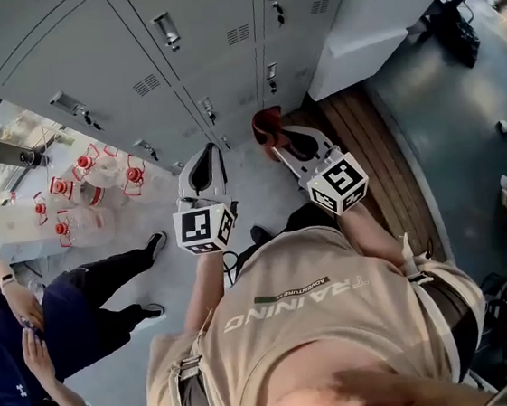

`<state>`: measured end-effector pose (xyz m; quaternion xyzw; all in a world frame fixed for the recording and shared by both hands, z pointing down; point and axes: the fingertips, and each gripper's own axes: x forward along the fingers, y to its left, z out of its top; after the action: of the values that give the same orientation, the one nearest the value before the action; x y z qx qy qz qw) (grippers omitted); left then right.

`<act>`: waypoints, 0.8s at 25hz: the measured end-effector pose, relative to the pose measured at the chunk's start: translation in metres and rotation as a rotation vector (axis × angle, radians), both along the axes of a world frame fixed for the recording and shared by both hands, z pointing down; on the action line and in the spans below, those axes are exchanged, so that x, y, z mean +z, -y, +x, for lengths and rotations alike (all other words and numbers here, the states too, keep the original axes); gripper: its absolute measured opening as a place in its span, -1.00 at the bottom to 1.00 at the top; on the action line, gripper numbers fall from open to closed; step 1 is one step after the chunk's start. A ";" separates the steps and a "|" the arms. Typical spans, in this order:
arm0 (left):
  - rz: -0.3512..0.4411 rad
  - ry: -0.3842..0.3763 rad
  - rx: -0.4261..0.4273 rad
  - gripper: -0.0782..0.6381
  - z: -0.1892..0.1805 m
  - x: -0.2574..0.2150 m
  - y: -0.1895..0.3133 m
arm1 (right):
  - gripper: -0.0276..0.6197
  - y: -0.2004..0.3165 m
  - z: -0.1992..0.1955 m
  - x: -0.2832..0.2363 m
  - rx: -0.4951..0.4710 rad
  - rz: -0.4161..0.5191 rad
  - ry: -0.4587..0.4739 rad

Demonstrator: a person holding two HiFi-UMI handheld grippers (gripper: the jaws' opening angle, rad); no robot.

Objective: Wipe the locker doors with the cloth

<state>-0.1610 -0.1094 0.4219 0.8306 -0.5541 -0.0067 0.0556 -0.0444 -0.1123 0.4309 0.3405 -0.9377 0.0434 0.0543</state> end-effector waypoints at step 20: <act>0.004 0.026 -0.242 -0.77 -0.035 -0.020 0.137 | -0.71 0.214 -0.089 -0.250 0.130 0.982 -0.577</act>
<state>-0.1965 -0.2460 0.4019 0.7578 -0.6509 -0.0036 0.0457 -0.1338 -0.3260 0.1804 0.3809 -0.7722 -0.4887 0.1408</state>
